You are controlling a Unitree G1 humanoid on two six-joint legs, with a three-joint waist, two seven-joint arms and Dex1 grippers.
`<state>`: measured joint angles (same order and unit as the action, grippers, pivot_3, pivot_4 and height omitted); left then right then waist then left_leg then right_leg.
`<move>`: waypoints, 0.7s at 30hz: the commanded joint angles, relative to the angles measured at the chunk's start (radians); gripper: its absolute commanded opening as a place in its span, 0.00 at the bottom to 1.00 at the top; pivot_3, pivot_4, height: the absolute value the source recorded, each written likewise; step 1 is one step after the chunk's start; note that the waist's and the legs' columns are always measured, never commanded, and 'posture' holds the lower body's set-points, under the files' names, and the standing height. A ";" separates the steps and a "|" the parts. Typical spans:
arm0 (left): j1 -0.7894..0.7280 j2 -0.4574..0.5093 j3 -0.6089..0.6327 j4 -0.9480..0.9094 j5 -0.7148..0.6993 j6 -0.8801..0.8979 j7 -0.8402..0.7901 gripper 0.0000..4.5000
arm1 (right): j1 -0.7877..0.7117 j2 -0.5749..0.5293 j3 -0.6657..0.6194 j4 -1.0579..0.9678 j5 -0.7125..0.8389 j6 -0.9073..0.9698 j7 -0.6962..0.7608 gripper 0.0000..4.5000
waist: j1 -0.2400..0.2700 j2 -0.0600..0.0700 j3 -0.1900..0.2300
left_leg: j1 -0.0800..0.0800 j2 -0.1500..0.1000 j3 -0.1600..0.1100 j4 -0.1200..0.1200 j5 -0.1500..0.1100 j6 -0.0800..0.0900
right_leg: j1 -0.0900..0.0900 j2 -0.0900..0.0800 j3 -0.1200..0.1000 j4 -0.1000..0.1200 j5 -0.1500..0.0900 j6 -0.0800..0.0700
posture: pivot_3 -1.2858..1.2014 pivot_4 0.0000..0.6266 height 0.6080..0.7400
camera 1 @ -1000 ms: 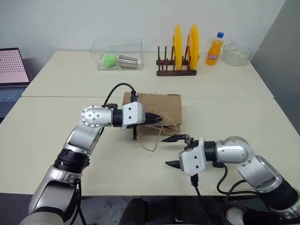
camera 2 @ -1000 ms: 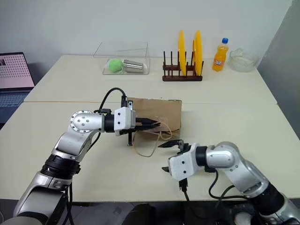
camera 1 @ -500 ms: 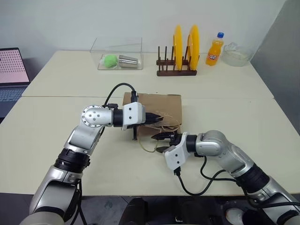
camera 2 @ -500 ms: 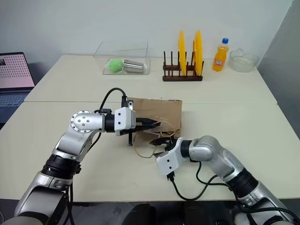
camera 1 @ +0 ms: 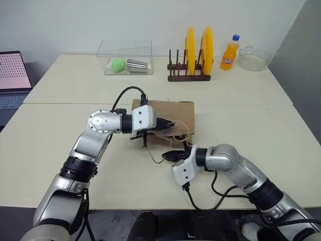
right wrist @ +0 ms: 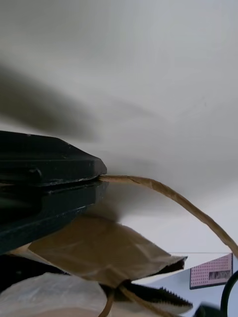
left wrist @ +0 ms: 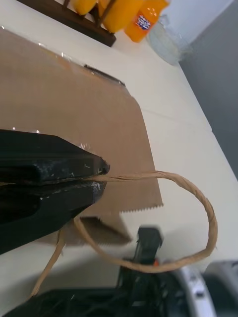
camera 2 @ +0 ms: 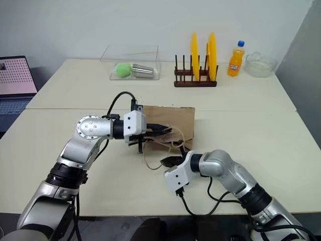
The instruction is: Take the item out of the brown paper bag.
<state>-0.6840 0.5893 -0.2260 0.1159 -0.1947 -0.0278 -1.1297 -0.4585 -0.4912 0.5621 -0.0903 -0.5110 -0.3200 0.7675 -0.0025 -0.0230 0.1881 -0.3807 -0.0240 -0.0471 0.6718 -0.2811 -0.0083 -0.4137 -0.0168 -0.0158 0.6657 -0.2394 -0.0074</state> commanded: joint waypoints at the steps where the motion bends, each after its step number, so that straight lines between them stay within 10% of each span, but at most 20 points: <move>1: -0.083 -0.015 0.068 -0.026 -0.031 0.099 0.056 0.00 | 0.013 -0.006 0.018 -0.029 -0.005 -0.010 0.028 0.01 | -0.001 0.000 0.000 | 0.000 0.000 0.000 0.000 0.000 0.000 | 0.000 0.000 0.000 0.000 0.000 0.000 | 0.52 0.24 1.00; 21: -0.253 -0.062 0.159 -0.026 -0.112 0.407 0.123 0.00 | 0.042 -0.066 -0.042 -0.102 0.097 0.059 0.143 0.01 | -0.001 0.000 0.000 | -0.001 0.000 -0.001 0.004 0.001 -0.003 | 0.001 0.000 0.000 0.001 0.000 0.000 | 0.52 0.24 1.00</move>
<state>-0.9178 0.5206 -0.0920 0.1270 -0.2770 0.3833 -0.9896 -0.4171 -0.5548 0.5633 -0.1389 -0.4634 -0.2824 0.8972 -0.0033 -0.0230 0.1880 -0.3817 -0.0239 -0.0478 0.6763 -0.2791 -0.0120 -0.4129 -0.0167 -0.0158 0.6665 -0.2395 -0.0071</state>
